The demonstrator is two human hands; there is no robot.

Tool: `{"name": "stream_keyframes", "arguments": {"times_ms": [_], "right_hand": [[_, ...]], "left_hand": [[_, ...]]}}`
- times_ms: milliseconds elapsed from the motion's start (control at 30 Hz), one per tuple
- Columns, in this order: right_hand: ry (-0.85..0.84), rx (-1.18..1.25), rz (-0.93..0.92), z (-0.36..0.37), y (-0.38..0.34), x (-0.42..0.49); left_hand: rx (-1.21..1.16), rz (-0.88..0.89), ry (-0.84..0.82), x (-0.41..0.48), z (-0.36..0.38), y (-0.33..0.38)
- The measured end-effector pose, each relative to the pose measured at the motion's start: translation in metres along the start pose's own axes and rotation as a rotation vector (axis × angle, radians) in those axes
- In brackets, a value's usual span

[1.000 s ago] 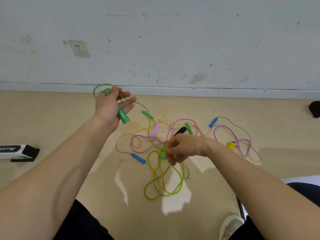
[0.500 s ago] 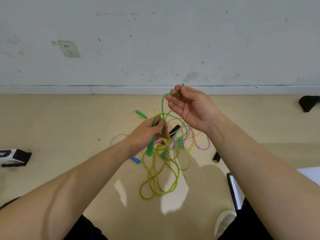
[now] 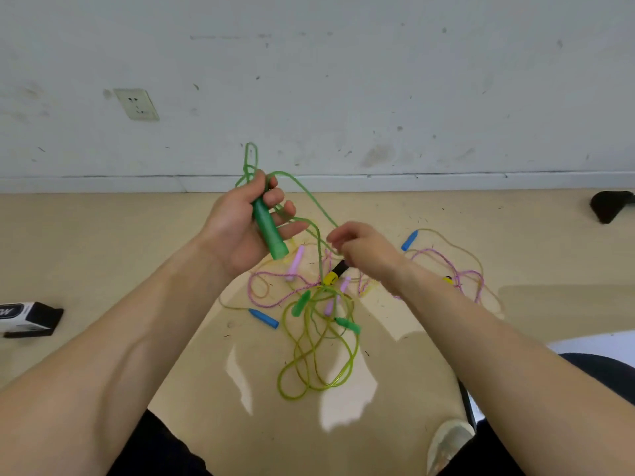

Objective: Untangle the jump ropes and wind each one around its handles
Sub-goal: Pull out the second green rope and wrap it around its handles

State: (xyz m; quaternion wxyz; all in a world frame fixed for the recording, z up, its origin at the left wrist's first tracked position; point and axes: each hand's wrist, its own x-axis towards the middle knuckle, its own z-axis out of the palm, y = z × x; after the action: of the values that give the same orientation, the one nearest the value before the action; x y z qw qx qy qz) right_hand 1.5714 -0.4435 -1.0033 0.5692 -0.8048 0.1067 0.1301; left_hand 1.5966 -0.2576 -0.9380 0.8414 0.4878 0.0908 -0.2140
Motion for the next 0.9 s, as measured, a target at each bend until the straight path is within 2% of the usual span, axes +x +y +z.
{"name": "stream_keyframes", "arguments": {"times_ms": [133, 200, 267, 333, 433, 533, 600, 733, 900], "right_hand": [[-0.354, 0.009, -0.089, 0.026, 0.016, -0.008], [-0.43, -0.034, -0.127, 0.033, 0.018, -0.01], [-0.34, -0.076, -0.148, 0.033, 0.016, -0.007], [-0.199, -0.141, -0.179, 0.028, 0.014, -0.003], [0.111, -0.376, -0.37, 0.016, 0.01, 0.004], [0.298, -0.45, -0.474, 0.009, 0.0, 0.004], [0.429, -0.606, -0.614, 0.01, -0.005, 0.001], [0.491, -0.8, -0.646, 0.011, 0.004, 0.004], [0.701, -0.907, -0.745, 0.01, 0.012, 0.007]], "left_hand": [[-0.111, -0.019, 0.02, 0.0, 0.0, 0.0], [-0.161, -0.012, 0.037, 0.003, -0.003, 0.0], [-0.166, 0.04, 0.09, 0.007, -0.009, 0.002], [-0.074, 0.135, 0.201, 0.015, -0.019, 0.006], [0.09, 0.221, 0.383, 0.025, -0.042, 0.01], [0.156, 0.224, 0.48, 0.031, -0.055, 0.01], [0.173, 0.236, 0.519, 0.033, -0.054, 0.009], [0.217, 0.275, 0.557, 0.033, -0.047, 0.005], [0.239, 0.289, 0.607, 0.033, -0.038, -0.002]]}}
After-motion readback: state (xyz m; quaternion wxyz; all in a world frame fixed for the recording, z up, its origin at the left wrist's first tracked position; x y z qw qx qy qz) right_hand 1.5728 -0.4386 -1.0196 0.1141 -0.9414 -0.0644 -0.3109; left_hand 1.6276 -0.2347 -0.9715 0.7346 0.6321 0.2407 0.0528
